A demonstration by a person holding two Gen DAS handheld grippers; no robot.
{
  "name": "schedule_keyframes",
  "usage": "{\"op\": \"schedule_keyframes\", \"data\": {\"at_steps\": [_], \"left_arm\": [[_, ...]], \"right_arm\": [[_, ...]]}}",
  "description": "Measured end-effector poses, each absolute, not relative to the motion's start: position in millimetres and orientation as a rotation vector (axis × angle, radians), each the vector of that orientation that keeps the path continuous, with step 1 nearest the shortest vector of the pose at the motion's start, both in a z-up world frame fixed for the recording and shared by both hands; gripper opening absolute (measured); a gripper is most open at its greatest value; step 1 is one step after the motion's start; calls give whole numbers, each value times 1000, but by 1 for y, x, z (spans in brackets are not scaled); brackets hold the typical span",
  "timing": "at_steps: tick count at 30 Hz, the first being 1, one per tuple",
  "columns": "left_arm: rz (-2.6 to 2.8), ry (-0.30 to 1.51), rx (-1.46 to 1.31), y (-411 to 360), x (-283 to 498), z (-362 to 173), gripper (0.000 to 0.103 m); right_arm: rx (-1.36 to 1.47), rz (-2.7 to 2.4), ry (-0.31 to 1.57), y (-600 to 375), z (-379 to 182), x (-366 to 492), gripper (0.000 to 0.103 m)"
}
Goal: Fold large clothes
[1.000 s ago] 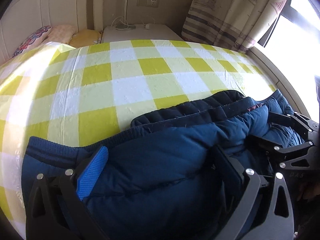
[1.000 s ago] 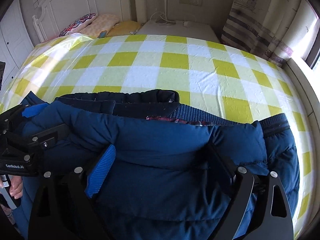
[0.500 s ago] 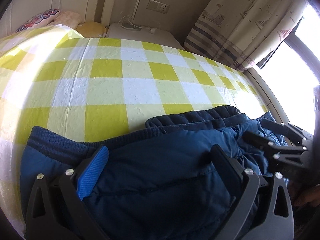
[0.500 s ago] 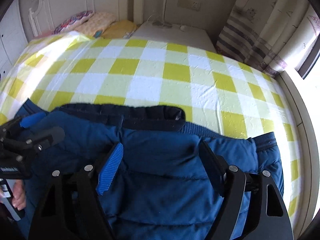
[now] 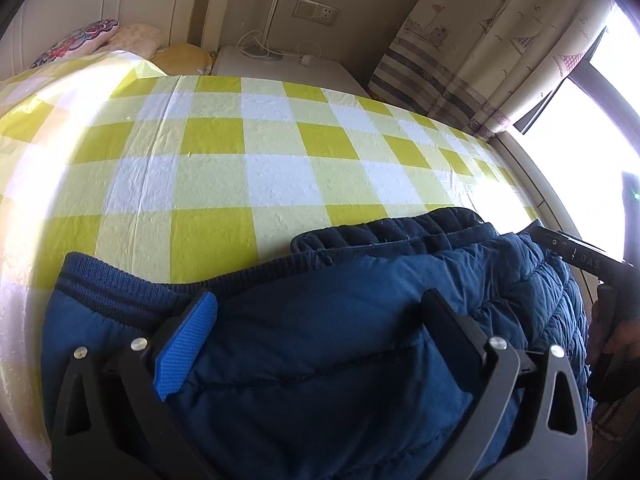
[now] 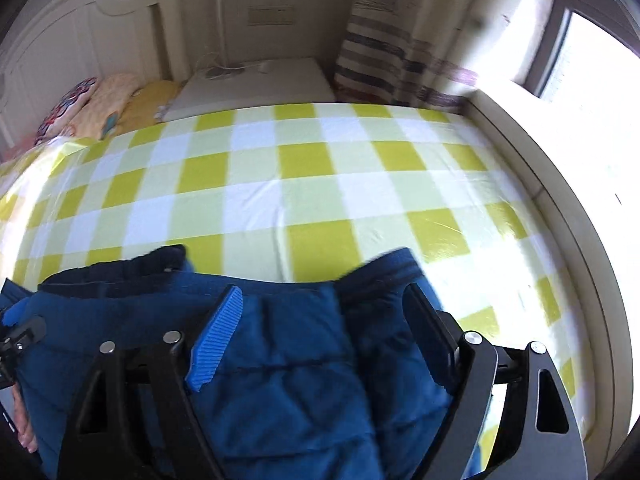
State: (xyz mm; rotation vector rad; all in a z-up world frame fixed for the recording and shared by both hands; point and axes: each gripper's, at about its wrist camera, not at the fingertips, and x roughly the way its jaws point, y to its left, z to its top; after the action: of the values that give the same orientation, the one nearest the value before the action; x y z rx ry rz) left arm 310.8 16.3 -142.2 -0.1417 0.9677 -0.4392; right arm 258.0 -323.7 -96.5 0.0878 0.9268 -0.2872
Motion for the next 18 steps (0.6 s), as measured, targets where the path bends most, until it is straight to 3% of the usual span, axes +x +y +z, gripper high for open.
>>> {"op": "schedule_keyframes", "data": {"at_steps": [3,10,18], "left_arm": [[-437,968,-138,16,311,-142,101],[-436,971,-132,16,311,-143,101],[-442,971,-143,17,311,-143,101]], "right_arm": [[204,-220,983,-342,-131,262,80],[82,-253,893,-320,-99,263,76],[157,-185,1012,-318,-125,287,77]]}}
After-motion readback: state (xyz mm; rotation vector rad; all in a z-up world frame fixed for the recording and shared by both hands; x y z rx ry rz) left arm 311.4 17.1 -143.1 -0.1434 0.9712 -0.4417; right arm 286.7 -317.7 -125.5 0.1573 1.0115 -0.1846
